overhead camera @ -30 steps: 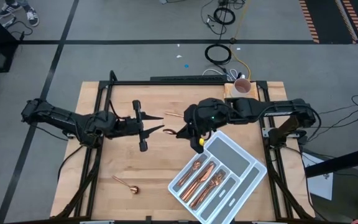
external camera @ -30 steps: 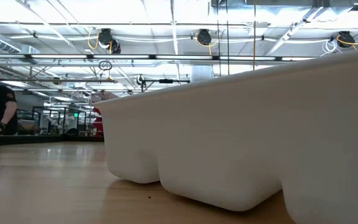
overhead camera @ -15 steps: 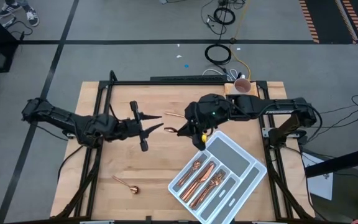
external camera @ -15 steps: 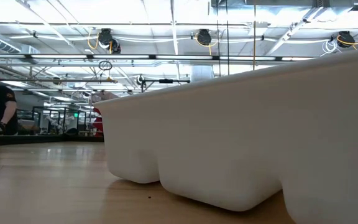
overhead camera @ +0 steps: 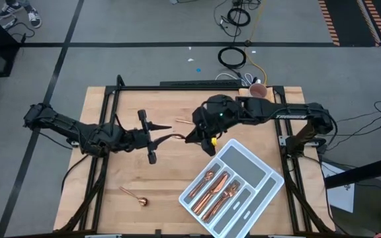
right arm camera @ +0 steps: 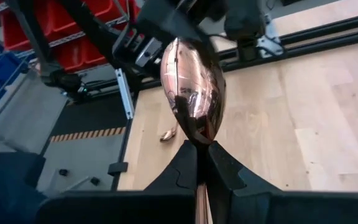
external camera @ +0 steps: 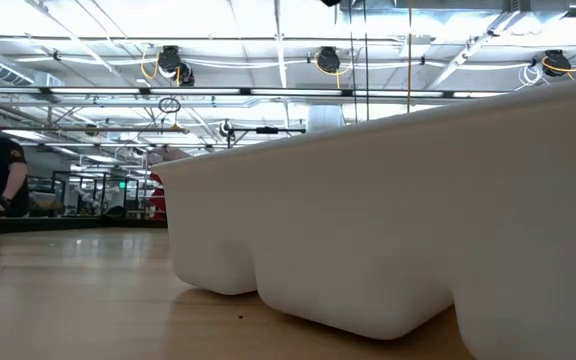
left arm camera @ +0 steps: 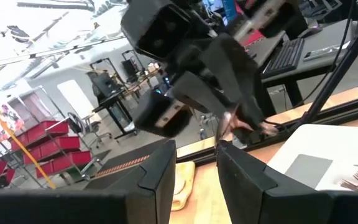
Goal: Sort silverware
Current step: Put the gold spoon into the cutlery tray with the other gold spoons
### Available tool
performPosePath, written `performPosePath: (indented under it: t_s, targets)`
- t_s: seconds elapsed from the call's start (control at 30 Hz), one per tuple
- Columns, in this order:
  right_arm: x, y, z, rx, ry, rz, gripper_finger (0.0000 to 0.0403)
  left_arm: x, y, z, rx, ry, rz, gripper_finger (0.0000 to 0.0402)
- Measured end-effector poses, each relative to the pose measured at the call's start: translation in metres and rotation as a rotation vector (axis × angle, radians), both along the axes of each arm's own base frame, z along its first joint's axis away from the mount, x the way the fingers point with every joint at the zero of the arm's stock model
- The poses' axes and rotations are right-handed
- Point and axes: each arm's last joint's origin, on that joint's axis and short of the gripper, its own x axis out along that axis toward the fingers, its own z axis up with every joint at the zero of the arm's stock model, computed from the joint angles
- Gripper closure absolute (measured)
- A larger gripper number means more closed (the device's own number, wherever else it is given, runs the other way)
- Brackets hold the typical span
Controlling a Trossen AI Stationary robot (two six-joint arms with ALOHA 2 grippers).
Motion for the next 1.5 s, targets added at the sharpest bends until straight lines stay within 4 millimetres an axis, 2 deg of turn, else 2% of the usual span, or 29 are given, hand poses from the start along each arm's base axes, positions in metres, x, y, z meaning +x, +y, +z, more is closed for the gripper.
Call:
performPosePath:
  t_s: [0.23,0.67,1.13,1.5]
  targets:
    - [0.01,0.001,-0.01,0.02,0.024,0.033,0.0402,0.0,0.0,0.001,-0.004,-0.014,0.006,0.0278]
    - [0.006,0.002,-0.004,0.038,0.002,0.064,0.0402,0.0,-0.002,-0.003,-0.065,0.022,-0.075,0.0278]
    - [0.01,0.001,-0.012,0.038,0.039,0.063,0.0403,0.0,-0.002,-0.001,-0.072,0.004,-0.089,0.0278]
    - [0.01,0.001,-0.011,0.038,0.026,0.062,0.0403,0.001,-0.003,-0.002,-0.118,0.006,-0.122,0.0278]
